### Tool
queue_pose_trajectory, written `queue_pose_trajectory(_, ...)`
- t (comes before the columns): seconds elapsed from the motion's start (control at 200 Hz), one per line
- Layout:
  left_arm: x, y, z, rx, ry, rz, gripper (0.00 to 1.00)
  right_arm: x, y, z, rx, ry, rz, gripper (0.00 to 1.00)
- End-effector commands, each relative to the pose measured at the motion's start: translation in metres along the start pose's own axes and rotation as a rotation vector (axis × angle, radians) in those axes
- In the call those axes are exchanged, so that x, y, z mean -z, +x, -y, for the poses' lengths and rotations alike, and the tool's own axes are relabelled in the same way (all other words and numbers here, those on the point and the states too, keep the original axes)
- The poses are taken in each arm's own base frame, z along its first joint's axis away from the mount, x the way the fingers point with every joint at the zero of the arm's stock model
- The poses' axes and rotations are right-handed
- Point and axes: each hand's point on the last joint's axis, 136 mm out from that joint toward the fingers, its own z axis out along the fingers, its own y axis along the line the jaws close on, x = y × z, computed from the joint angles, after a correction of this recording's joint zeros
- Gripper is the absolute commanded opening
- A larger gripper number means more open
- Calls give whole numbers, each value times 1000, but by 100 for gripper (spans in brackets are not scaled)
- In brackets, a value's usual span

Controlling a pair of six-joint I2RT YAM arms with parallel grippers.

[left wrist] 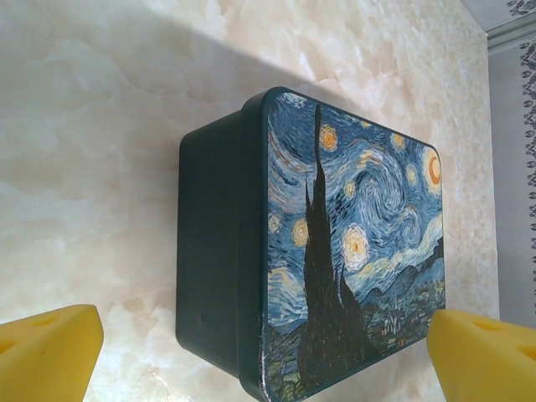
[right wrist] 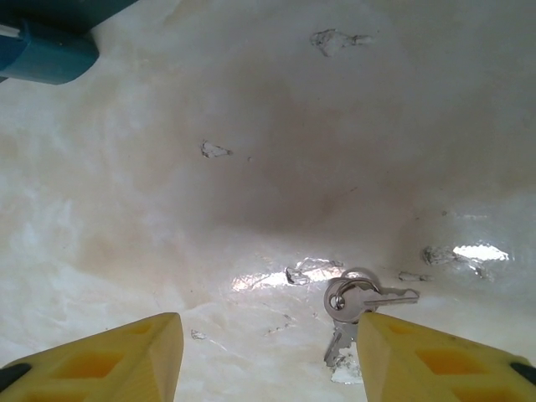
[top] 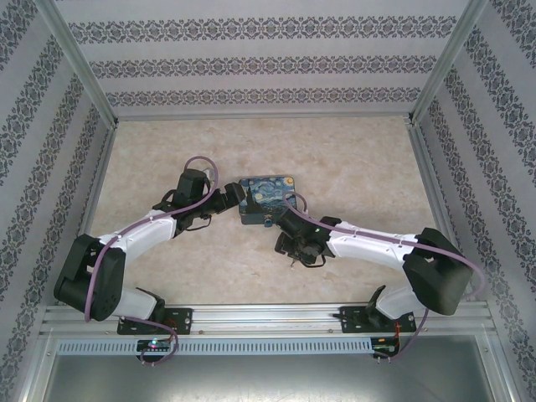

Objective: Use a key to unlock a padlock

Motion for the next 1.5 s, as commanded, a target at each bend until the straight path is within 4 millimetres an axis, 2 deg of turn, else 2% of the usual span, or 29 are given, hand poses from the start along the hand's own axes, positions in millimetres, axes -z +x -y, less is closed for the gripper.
queue_pose_trajectory(0.0,1,-3,-1,-1,23,14,99,5,2,4,-6,42,9,57)
queue_pose_trajectory(0.145,1,-3,-1,-2,25,12,99,7,8,6,-11,48,4,57)
queue_pose_trajectory(0.33,0,-2,-3,-1,26,7,99,1,13,18,-31,84,-5,57)
queue_pose_trajectory(0.55,0,-1,-4,1,29,3,99,-6,13,11,-28,91,-19,54)
queue_pose_trajectory(0.704,-1,0,-4,6,31,0,99,-14,15,14,-31,113,-34,54)
queue_pose_trajectory(1.159,-4,1,-5,10,32,-9,99,-21,-3,18,-35,141,-20,53)
queue_pose_trajectory(1.494,-6,2,-6,13,32,-15,99,-33,3,22,-11,189,-65,51)
